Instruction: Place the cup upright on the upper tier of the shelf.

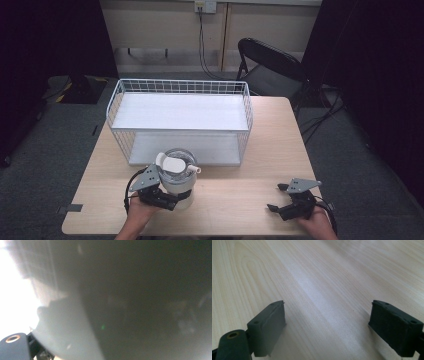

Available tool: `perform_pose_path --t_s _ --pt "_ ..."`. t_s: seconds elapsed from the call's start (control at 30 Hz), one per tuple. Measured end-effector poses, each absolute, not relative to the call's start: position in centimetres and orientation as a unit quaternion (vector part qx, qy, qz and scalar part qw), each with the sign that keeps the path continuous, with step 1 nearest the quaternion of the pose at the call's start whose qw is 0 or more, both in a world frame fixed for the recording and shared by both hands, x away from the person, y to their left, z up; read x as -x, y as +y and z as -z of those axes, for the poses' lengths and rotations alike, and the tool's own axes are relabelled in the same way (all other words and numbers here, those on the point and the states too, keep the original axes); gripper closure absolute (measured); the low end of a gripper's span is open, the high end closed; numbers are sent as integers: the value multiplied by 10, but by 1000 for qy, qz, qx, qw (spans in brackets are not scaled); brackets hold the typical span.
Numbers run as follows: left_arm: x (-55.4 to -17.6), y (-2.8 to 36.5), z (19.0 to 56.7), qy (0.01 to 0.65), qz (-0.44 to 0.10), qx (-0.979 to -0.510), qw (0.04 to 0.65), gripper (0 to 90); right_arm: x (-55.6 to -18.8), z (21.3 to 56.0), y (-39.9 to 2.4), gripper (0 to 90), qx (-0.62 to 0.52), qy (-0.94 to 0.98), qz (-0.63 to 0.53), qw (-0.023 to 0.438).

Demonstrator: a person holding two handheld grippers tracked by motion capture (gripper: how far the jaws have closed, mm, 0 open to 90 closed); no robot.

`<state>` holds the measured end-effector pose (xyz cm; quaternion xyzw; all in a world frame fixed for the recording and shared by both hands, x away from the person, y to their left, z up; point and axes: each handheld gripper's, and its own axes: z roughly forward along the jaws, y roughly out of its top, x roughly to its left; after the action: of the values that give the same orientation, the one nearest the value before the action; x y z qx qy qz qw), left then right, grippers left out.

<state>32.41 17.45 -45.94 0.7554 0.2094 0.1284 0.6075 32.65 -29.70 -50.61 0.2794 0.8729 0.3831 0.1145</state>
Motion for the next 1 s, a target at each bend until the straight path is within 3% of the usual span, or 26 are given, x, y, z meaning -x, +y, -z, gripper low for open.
perform_pose_path --t_s 0.23,1.0 --pt "-325 177 457 234 -125 -738 621 92 -326 506 -297 126 -279 873 -383 114" --pt "-335 175 388 258 -130 -713 639 92 -327 506 -297 125 -279 873 -384 114"
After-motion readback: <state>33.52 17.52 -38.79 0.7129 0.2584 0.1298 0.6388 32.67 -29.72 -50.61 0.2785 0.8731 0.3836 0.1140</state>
